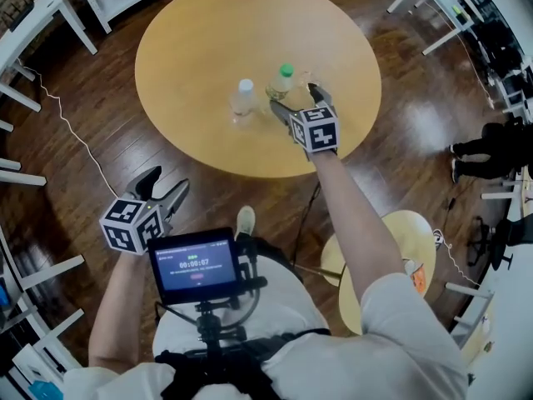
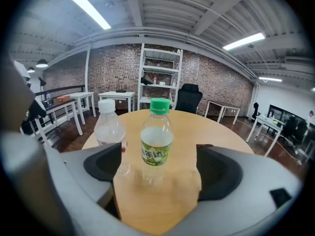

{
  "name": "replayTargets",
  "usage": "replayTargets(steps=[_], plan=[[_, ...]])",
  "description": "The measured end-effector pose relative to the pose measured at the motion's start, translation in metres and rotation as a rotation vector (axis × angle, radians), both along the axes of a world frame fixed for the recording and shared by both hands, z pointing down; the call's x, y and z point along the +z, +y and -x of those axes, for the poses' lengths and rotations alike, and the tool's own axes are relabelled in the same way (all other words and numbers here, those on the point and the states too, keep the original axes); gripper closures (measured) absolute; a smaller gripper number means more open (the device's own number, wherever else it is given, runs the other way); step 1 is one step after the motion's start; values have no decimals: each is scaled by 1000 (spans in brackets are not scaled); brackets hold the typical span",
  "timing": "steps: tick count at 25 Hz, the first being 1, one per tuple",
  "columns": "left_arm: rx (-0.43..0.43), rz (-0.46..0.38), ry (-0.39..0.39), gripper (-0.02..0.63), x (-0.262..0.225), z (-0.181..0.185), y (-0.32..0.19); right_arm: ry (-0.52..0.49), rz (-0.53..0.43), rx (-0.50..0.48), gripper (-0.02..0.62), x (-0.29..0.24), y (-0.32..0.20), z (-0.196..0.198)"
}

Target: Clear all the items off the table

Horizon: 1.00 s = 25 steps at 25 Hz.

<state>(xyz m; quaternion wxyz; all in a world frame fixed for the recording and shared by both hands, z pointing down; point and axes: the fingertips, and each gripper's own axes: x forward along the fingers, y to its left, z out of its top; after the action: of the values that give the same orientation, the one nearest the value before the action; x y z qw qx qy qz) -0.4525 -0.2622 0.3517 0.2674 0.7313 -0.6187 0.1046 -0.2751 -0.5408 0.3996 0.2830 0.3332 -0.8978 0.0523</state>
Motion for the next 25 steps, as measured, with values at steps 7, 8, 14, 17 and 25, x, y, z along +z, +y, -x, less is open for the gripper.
replayTargets(steps=[7, 8, 14, 17, 25], plan=[[96, -38, 2, 288, -5, -19, 14, -80, -7, 98, 107, -37, 74, -65], [114, -42, 3, 288, -6, -24, 19, -93, -11, 116, 107, -42, 90, -77], [211, -38, 14, 289, 1, -41, 46, -137, -16, 219, 107, -65, 186, -139], [289, -38, 29, 289, 8, -63, 49, -149, -31, 302, 107, -75, 236, -177], [540, -53, 51, 289, 9, -167, 63, -107, -49, 617, 107, -86, 378, -314]])
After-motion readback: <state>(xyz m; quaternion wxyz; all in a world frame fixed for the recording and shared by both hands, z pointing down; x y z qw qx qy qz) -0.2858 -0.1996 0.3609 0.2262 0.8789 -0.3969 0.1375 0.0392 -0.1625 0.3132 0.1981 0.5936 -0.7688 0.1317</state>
